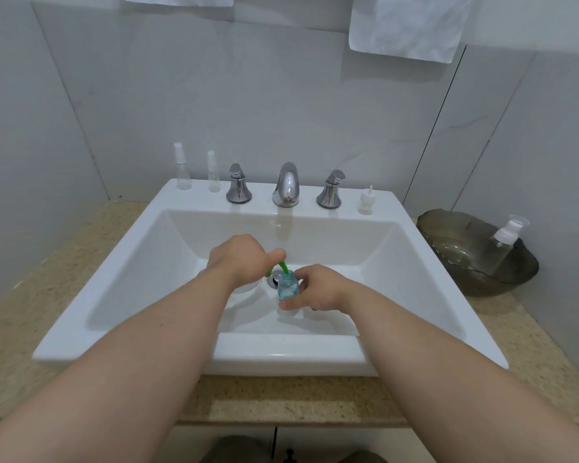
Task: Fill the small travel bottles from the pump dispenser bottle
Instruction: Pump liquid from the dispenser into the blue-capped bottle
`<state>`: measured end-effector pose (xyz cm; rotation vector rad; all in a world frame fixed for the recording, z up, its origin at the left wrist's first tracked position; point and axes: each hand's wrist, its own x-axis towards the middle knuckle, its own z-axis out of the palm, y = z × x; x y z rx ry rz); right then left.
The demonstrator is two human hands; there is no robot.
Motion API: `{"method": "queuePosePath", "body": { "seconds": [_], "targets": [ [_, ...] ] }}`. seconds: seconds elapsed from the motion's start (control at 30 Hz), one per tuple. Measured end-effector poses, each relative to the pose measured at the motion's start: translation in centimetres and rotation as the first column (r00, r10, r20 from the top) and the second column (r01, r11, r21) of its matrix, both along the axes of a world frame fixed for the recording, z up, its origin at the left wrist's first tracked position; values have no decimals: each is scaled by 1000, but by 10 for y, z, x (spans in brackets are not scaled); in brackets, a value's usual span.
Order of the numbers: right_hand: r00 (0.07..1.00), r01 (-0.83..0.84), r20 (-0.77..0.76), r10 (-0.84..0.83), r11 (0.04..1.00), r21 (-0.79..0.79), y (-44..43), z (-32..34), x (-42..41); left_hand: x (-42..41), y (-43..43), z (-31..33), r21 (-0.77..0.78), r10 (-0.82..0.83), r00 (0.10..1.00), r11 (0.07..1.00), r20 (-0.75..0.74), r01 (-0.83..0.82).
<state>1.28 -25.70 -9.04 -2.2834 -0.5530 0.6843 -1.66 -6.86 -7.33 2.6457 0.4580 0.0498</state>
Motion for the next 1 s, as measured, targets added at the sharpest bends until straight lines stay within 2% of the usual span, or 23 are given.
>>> {"method": "queuePosePath", "body": {
  "seconds": [0.5, 0.63, 1.0],
  "targets": [
    [1000, -1, 16, 1, 999, 33, 0, 0, 1, -4, -1, 3, 13, 8, 1000, 1000, 26, -8],
    [998, 28, 58, -30, 999, 41, 1, 2, 0, -6, 2, 4, -15, 28, 998, 1000, 52, -27],
    [998, 18, 53, -22, 997, 74, 2, 4, -2, -5, 9, 2, -140, 62, 998, 988, 13, -60]
  ]
}}
